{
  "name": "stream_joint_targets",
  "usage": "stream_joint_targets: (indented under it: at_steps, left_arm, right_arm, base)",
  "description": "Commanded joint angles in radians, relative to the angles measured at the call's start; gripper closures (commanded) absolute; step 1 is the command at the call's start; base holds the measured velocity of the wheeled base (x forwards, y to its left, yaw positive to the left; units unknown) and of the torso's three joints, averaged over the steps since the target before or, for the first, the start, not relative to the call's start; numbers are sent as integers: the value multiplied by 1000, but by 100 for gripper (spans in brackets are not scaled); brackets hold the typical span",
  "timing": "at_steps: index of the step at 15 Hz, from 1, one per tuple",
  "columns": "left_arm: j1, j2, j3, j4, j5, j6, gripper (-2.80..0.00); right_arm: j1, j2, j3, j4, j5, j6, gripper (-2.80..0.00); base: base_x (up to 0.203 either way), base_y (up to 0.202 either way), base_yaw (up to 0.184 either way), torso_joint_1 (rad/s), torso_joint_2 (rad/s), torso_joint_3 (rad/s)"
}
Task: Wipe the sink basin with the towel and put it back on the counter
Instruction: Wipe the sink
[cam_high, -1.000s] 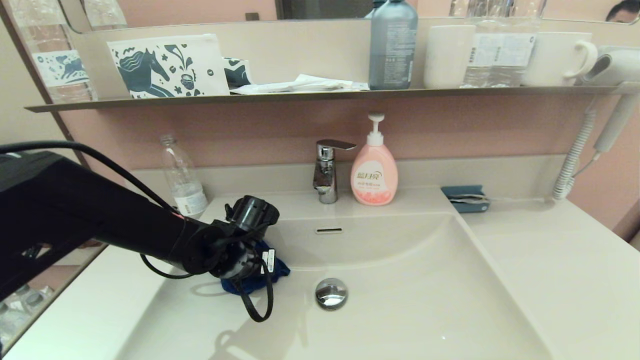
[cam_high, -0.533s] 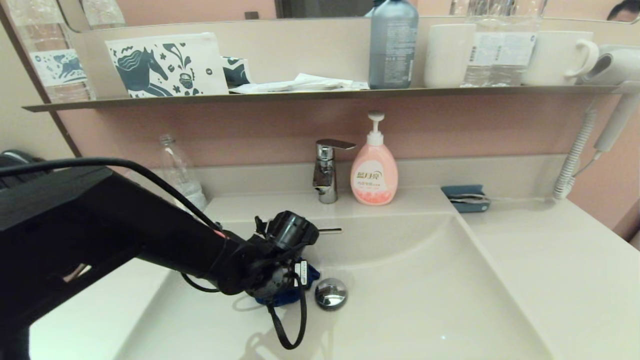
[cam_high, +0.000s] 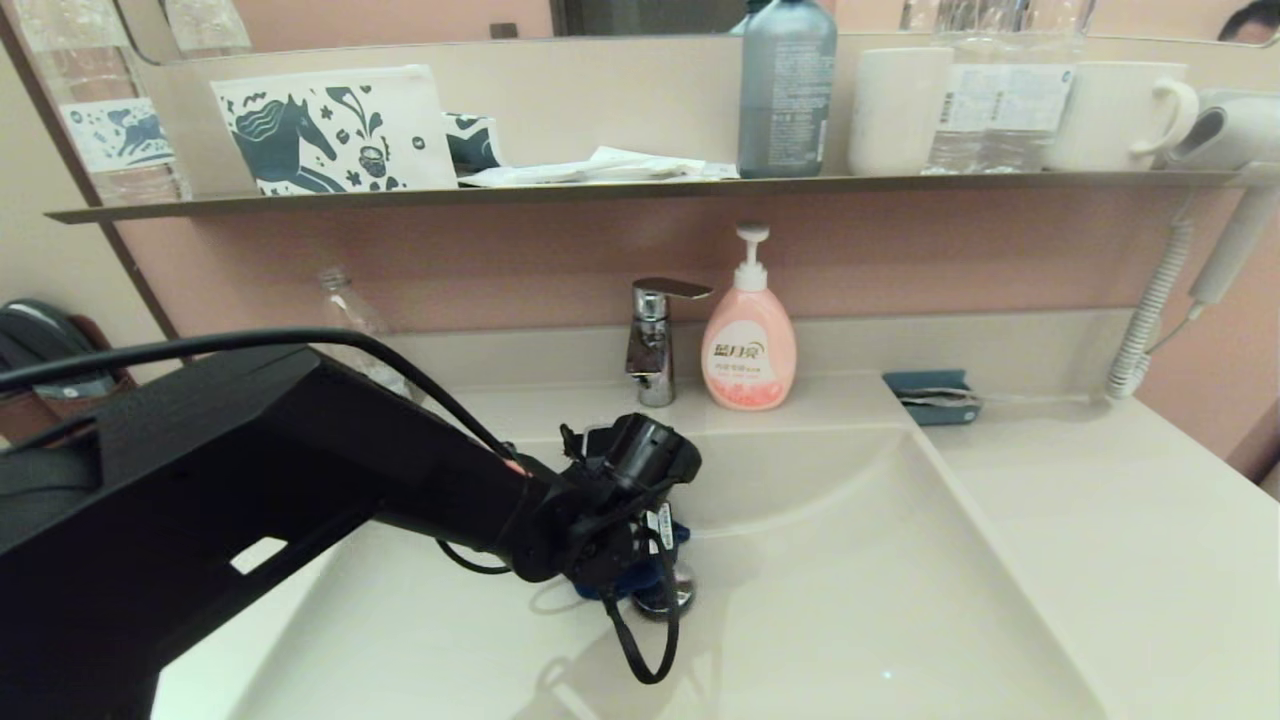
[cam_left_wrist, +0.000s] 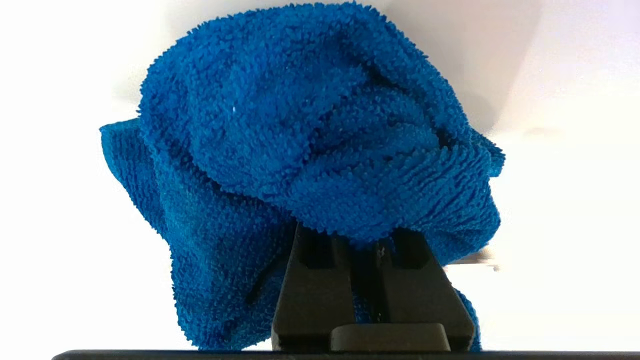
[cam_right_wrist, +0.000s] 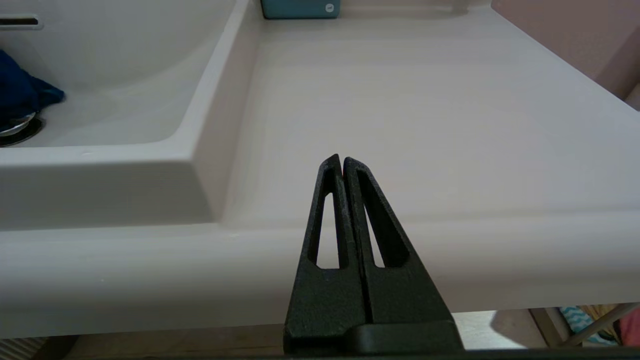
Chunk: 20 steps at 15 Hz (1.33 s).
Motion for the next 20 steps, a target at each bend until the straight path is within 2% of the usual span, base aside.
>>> stream_joint_targets:
  at_steps: [1,3,7,10,15,20]
  left_arm:
    - [-51,12,-22,5,13,-43,0]
    - [-83,46,-52,5,73,-57,0]
    - [-117,99,-131,19,86,-58,0]
    - [-138,134,-241,116,86,-69,0]
    - [-190,187,-366,173,108,-75,0]
    - [-240,235,-538,330,133,-153,0]
  right_arm:
    - [0,1,0,0,0,0,0]
    - [0,1,0,0,0,-1,0]
    - [0,1,0,0,0,0,0]
    - [0,1,0,0,0,0,0]
    - [0,1,0,0,0,0,0]
    - [0,1,0,0,0,0,0]
  base:
    - [0,0,0,0,0,0]
    - [0,0,0,0,0,0]
    - [0,0,0,0,0,0]
    - [0,0,0,0,0,0]
    - [0,0,0,0,0,0]
    - [0,0,0,0,0,0]
